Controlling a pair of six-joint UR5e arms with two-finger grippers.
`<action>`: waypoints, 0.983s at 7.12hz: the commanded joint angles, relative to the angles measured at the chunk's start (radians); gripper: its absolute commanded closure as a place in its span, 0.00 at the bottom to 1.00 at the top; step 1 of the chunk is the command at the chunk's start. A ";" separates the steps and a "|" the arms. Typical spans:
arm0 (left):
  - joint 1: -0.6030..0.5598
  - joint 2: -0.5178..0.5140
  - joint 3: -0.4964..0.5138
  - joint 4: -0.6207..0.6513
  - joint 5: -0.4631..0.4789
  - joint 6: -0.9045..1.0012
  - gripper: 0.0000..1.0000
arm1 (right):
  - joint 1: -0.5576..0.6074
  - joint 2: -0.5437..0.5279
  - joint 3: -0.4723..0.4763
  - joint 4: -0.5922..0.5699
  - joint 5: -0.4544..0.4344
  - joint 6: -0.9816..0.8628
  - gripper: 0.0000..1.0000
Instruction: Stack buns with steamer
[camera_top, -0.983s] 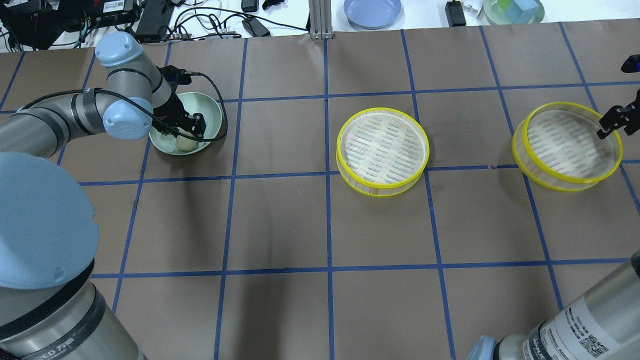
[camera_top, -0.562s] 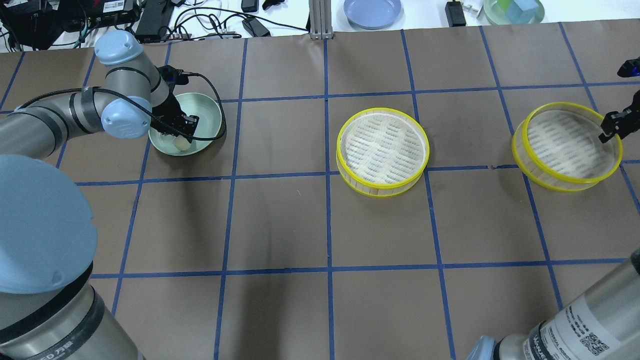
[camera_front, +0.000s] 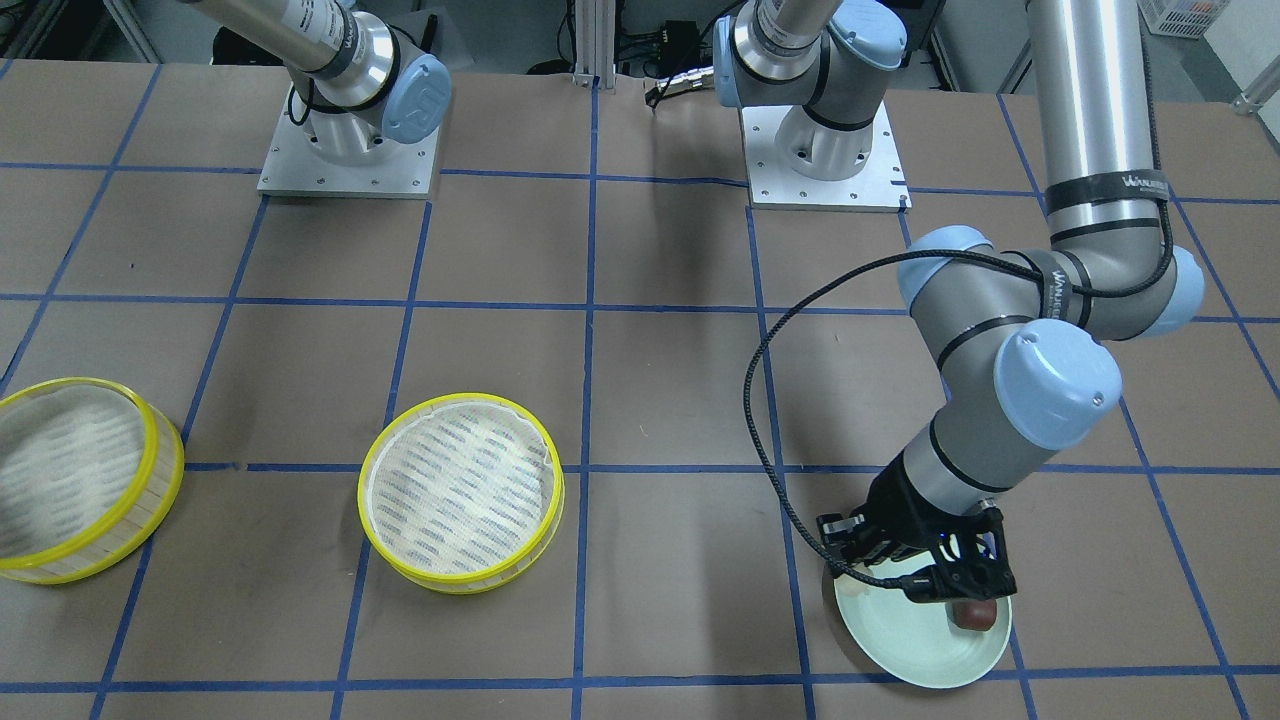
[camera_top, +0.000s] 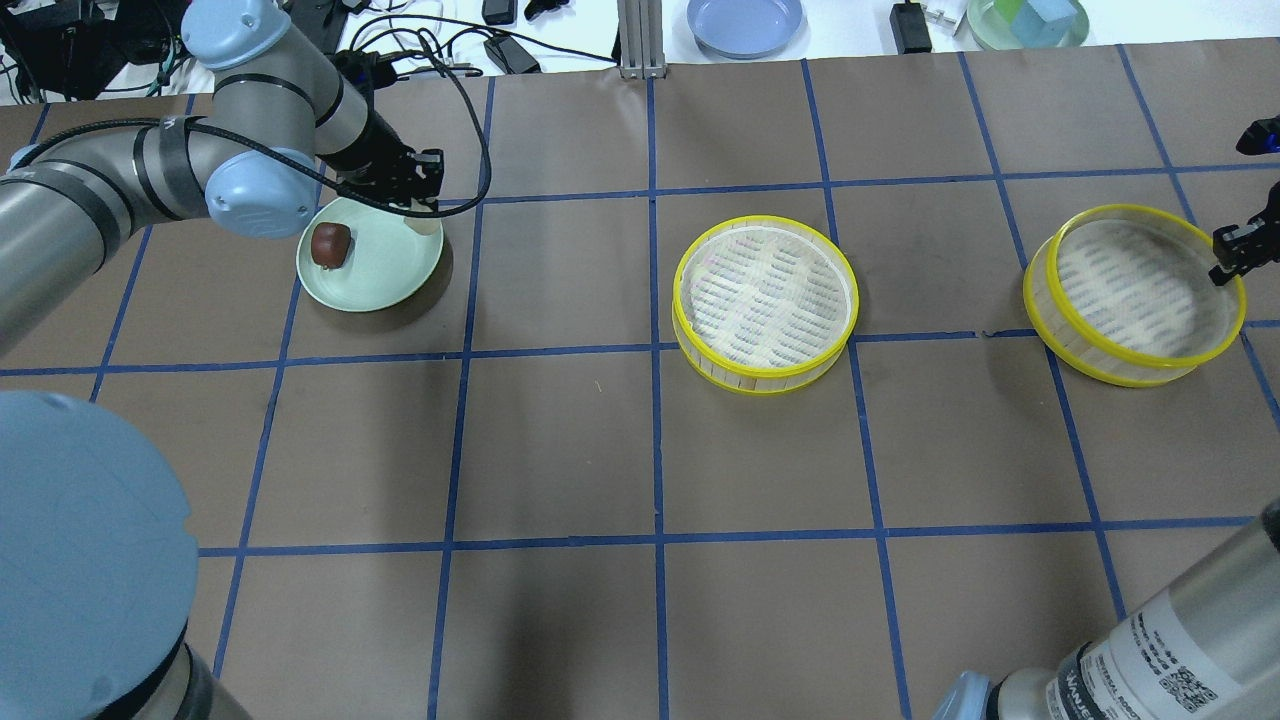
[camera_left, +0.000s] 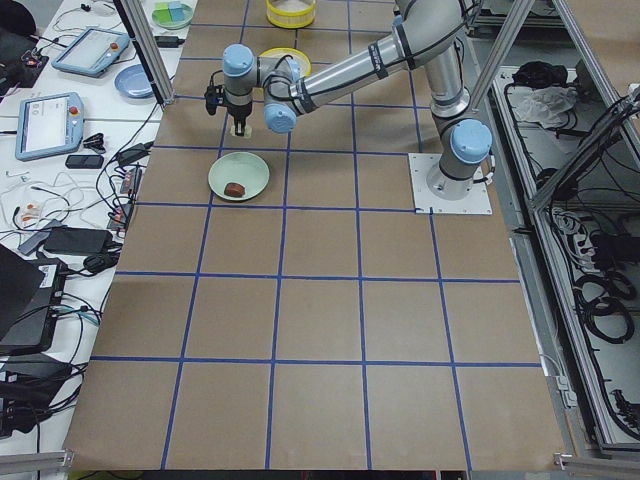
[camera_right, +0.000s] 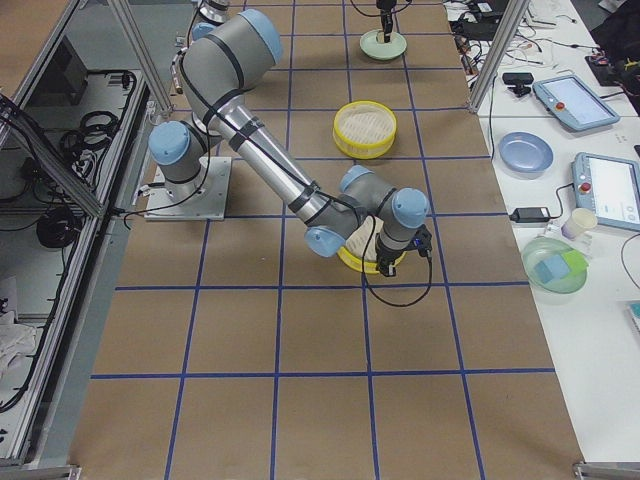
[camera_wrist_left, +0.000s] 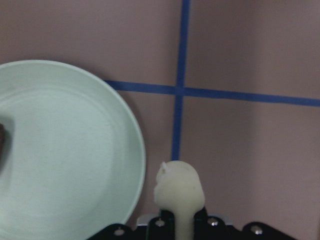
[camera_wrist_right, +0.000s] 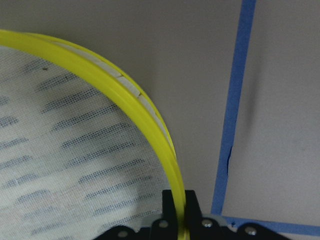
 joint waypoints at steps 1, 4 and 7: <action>-0.138 -0.009 0.015 0.111 -0.112 -0.284 1.00 | 0.000 -0.021 -0.001 0.001 -0.002 0.003 1.00; -0.335 -0.053 0.009 0.183 -0.117 -0.461 1.00 | 0.014 -0.074 -0.001 0.015 0.001 0.041 1.00; -0.413 -0.119 0.000 0.232 -0.163 -0.557 0.86 | 0.078 -0.128 0.002 0.045 -0.004 0.128 1.00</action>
